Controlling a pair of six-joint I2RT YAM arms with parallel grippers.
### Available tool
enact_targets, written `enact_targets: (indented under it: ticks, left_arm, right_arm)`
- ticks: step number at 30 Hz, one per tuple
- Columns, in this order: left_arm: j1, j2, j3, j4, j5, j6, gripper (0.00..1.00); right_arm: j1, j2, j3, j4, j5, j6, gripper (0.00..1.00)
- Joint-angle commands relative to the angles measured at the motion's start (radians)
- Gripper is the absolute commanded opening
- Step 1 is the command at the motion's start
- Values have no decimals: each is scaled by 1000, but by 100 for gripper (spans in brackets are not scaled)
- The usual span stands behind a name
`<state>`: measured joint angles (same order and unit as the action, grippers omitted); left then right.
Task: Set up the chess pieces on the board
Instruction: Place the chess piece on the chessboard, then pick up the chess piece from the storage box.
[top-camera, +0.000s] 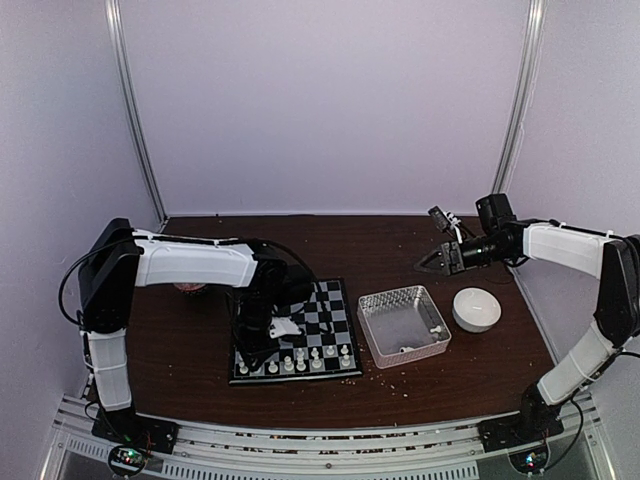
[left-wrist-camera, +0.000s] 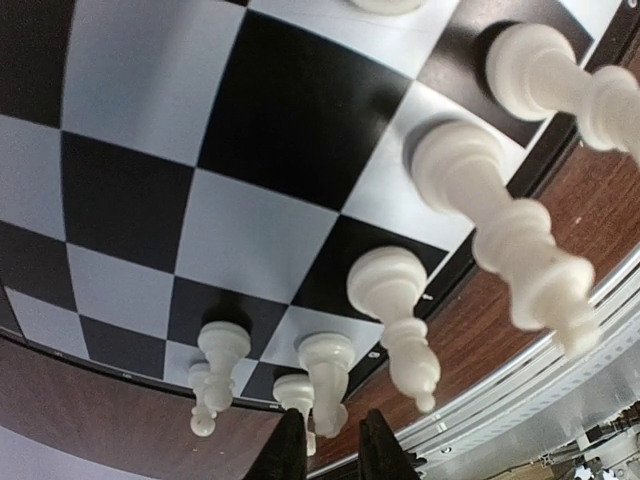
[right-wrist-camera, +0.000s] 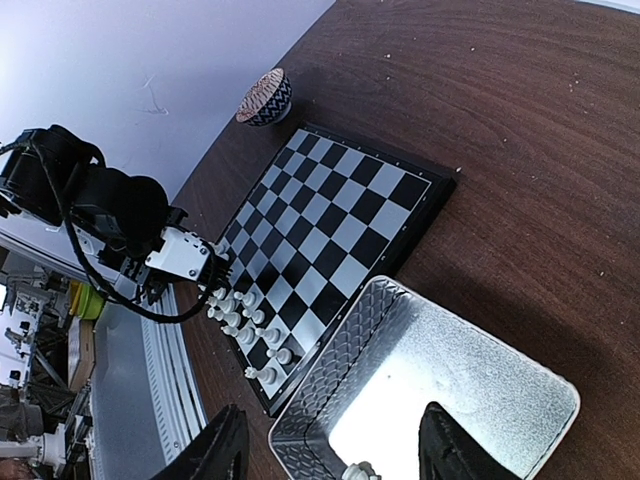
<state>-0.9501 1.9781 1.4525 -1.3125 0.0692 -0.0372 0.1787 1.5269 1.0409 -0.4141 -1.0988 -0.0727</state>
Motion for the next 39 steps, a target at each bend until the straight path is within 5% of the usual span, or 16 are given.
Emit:
enact_targets:
  ticks: [1,6,10,15,19,39]
  left_arm:
    - [2,-96,79,-71,-16,-26,20]
    - [1,-226,244,-75,15,-19,22]
    - [2,-296,249,176,35,13,25]
    - [3,-367,113,658,47,-55,27]
    - [4,-355,79,778,93,-105,28]
    - [3,-400,-86,887,128,-180,28]
  right_arm:
    - [1,-2,84,-162,19,-222,56]
    - [45,-1,222,-516,247,-571,53]
    - [162,39,288,-697,559,-804,50]
    - [304,105,263,-723,901,-880,46]
    - [386,177,283,-767,1056,-883,44]
    - [487,412,300,-677,1257,-773,33]
